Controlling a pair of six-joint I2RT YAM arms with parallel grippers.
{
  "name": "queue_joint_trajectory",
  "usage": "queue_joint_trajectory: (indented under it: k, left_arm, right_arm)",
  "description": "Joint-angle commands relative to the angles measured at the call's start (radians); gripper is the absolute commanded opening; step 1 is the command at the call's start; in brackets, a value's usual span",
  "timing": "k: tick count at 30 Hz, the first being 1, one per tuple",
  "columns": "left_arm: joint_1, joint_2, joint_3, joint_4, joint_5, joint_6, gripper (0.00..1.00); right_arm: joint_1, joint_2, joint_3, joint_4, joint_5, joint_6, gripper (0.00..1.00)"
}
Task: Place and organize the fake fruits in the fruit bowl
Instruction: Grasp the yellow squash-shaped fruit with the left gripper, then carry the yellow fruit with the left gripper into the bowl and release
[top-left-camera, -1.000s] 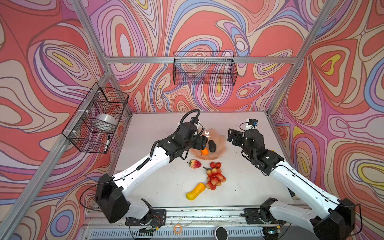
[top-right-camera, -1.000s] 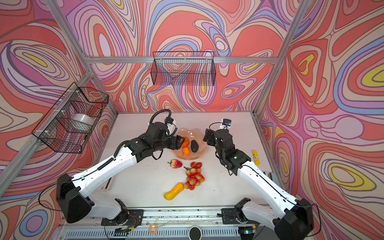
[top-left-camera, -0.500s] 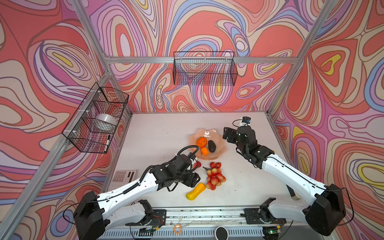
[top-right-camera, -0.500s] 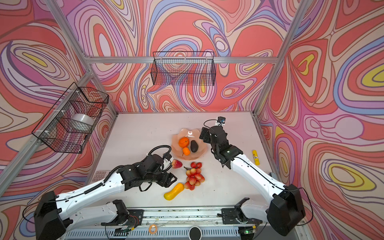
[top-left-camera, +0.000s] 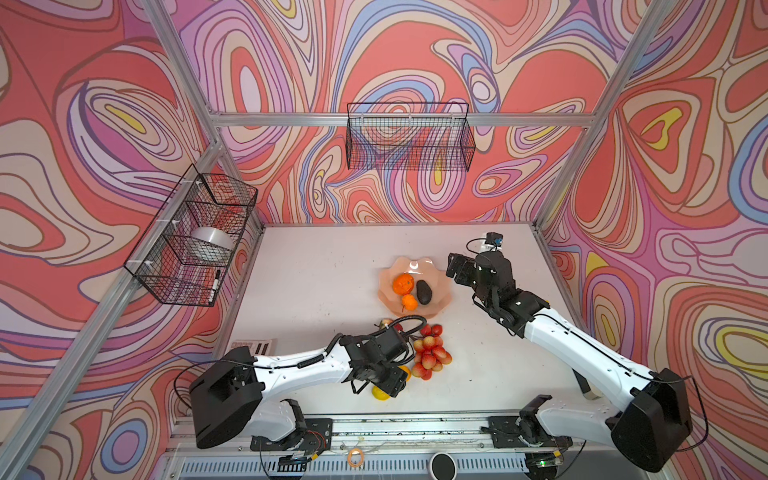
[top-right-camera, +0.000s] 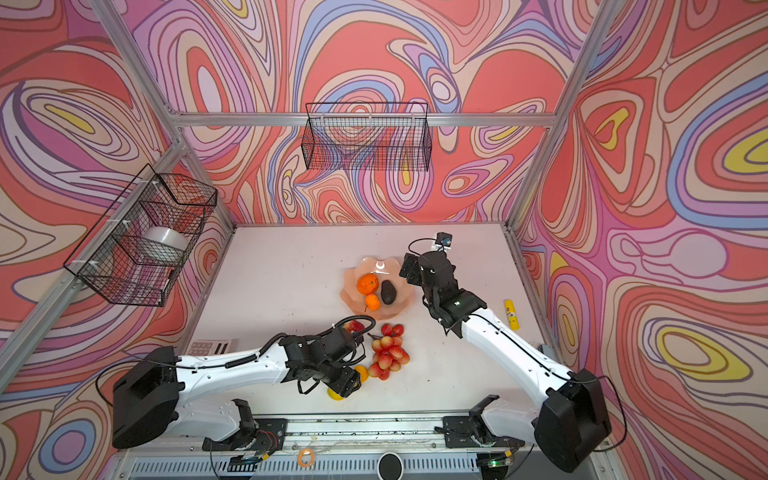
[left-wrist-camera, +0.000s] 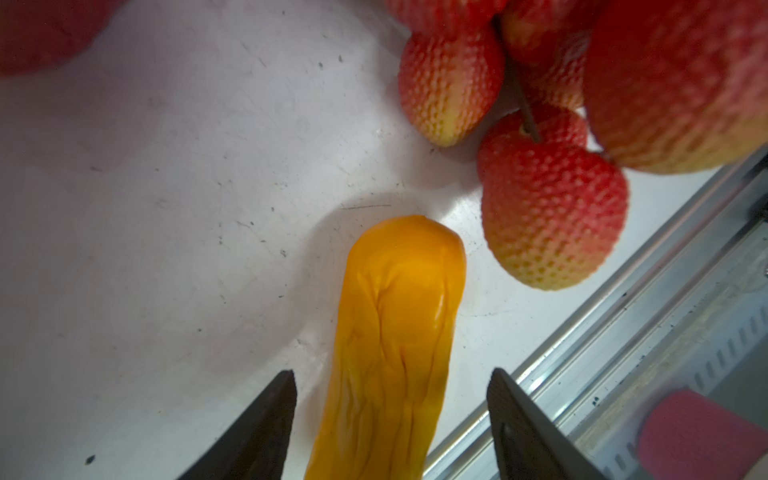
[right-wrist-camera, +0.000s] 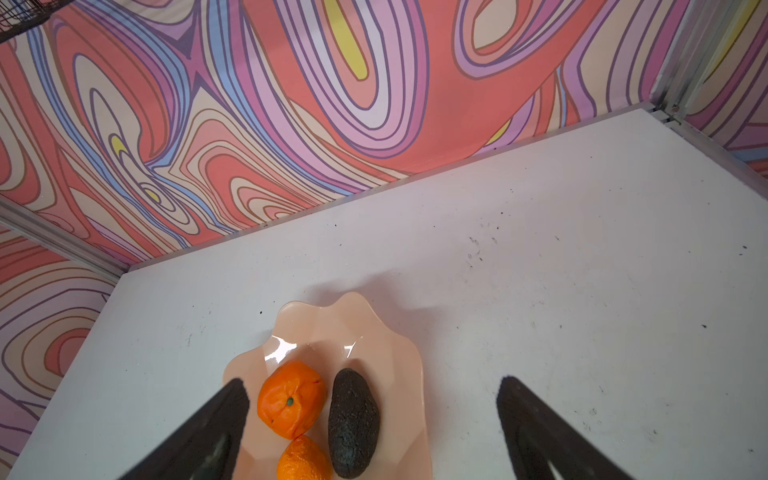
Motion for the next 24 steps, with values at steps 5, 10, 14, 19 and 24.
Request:
queue_joint_trajectory:
  k: [5, 10, 14, 19, 24]
  left_arm:
    - [-0.005, 0.047, 0.005, 0.014, -0.008, -0.032, 0.32]
    - [-0.004, -0.074, 0.020, -0.077, -0.094, -0.034, 0.22]
    - [0.020, -0.181, 0.100, -0.158, -0.186, 0.025, 0.21]
    - [0.142, -0.113, 0.254, -0.095, -0.135, 0.149, 0.21]
    - [0.201, 0.139, 0.512, -0.062, -0.100, 0.285, 0.21]
  right_arm:
    - [-0.006, -0.021, -0.022, 0.017, 0.020, -0.003, 0.98]
    - [-0.006, -0.018, -0.028, 0.024, 0.021, -0.004, 0.98]
    - [-0.007, -0.020, -0.038, 0.036, 0.021, 0.009, 0.98]
    - [-0.008, -0.057, -0.077, 0.069, 0.015, 0.027, 0.98]
    - [-0.010, -0.116, -0.098, 0.041, 0.035, 0.025, 0.98]
